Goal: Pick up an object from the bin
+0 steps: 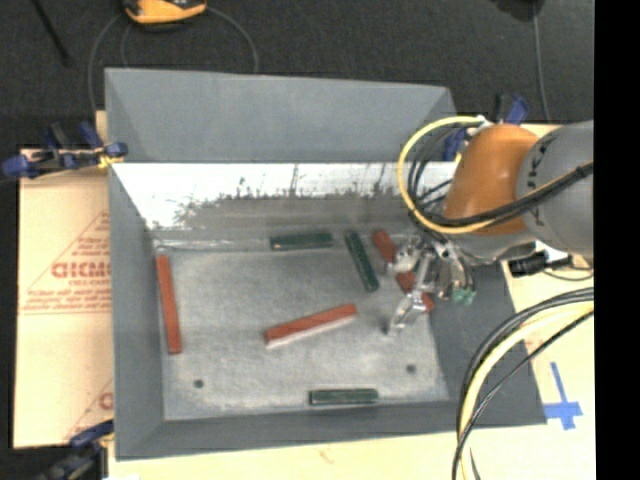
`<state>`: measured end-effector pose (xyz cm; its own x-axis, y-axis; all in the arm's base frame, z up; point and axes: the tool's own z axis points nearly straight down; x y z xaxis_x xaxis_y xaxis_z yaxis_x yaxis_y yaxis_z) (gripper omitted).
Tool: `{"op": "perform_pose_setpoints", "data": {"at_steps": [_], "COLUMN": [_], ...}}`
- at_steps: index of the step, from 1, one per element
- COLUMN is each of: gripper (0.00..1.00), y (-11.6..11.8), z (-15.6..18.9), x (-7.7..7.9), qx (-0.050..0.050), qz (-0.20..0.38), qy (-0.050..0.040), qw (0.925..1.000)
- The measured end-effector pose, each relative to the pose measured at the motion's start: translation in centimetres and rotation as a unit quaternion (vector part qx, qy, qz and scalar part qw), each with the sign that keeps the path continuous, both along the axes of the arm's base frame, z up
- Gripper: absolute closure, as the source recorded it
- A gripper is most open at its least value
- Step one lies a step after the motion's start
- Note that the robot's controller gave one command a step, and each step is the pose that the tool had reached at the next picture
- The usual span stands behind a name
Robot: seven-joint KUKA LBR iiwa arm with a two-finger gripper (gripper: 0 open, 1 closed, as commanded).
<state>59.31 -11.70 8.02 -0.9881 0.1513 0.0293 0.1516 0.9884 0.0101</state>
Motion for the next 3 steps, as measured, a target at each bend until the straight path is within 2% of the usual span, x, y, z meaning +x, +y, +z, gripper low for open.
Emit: {"op": "perform_pose_setpoints", "data": {"at_steps": [1, 2, 3], "gripper": [0.0, 0.0, 0.0], "y": [-0.27, 0.03, -0.4], "z": [-0.17, -0.12, -0.18], "x": [1.25, 1.12, 1.51], "qx": [0.008, 0.007, 0.012], "qz": [-0.042, -0.059, -0.063], "qy": [0.0074, 0.0029, 0.0061], "qw": [0.999, 0.9982, 0.9979]}}
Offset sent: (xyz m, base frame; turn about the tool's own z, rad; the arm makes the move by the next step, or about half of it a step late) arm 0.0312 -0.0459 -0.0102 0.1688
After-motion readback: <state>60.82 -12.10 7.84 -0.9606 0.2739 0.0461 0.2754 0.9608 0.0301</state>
